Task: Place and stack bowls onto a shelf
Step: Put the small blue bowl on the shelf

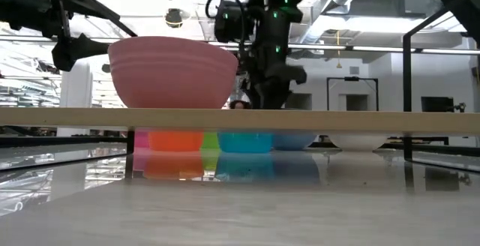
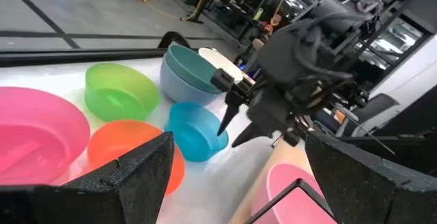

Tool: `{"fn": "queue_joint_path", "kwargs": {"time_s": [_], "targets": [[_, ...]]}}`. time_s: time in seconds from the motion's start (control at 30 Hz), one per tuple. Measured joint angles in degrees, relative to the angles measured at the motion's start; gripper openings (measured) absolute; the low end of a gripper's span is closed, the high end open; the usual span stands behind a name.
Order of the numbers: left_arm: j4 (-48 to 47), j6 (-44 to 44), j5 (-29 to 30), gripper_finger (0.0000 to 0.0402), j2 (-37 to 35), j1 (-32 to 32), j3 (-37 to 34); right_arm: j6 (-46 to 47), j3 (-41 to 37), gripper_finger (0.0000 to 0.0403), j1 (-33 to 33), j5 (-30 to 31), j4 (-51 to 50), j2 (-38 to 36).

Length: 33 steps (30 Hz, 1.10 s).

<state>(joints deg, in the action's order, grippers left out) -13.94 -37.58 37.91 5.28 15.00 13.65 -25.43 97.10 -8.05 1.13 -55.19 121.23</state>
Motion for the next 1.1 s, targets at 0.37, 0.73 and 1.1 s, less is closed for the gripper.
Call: {"fn": "queue_joint_path", "kwargs": {"time_s": [0.37, 0.73, 1.1], "targets": [[0.0, 0.0, 0.5, 0.0316, 0.0, 0.0, 0.0, -1.6, -4.6, 0.0064, -0.5, 4.7, 4.9, 0.0], [-0.8, -0.2, 1.8, 0.0316, 0.0, 0.0, 0.0, 6.3, 5.8, 0.0022, 2.8, 6.2, -8.6, -2.1], [-0.8, -0.2, 0.4, 0.0316, 0.0, 0.0, 0.0, 34.2, 7.0, 0.0022, 20.2, 4.8, -21.9, -13.8]]}}
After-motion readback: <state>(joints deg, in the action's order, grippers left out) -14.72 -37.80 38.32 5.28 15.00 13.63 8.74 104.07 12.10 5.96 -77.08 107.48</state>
